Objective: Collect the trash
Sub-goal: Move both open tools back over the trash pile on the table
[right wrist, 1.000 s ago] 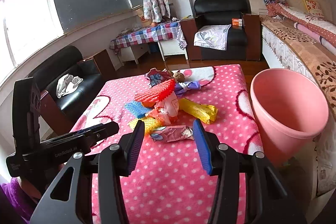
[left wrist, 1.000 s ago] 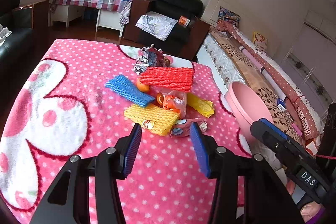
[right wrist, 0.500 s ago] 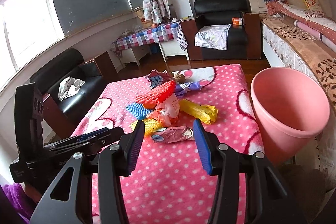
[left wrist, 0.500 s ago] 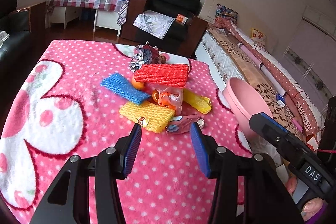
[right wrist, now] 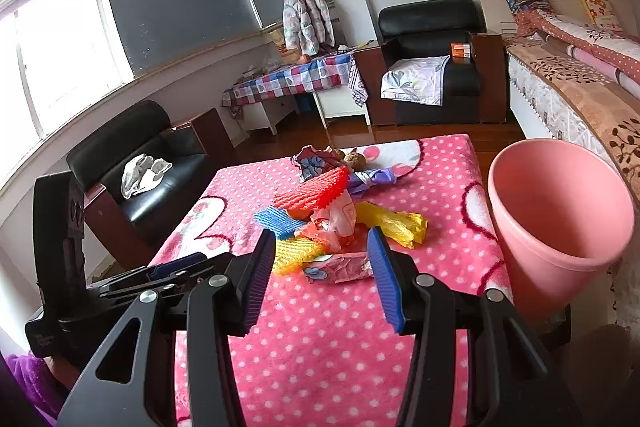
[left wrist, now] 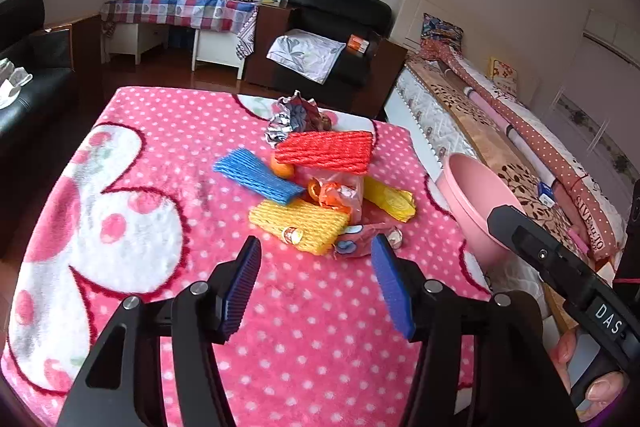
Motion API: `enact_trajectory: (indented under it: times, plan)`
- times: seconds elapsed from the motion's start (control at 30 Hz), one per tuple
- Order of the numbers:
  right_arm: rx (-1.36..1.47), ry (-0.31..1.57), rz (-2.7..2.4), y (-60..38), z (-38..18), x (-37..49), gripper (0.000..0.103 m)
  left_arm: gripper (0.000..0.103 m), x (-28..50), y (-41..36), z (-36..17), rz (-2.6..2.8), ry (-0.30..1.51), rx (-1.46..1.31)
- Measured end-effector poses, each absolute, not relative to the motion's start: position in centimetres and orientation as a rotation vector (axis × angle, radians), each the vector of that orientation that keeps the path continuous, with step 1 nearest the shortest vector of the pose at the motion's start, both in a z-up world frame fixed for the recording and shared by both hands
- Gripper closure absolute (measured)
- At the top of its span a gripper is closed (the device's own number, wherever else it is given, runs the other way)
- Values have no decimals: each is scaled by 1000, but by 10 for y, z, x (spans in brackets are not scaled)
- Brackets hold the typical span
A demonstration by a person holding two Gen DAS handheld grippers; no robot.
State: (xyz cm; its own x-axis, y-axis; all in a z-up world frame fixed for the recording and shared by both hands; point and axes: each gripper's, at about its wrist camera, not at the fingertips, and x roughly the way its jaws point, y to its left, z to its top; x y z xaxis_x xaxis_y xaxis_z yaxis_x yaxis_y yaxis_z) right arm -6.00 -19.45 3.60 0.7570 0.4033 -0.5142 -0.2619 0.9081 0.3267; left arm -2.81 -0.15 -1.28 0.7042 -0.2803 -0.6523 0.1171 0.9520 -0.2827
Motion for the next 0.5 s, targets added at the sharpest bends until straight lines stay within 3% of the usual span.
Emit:
enact_trajectory:
  times: [0.5]
  plan:
    - [276, 640, 361, -208, 21, -35, 54, 46, -7, -36, -7, -245, 758, -81]
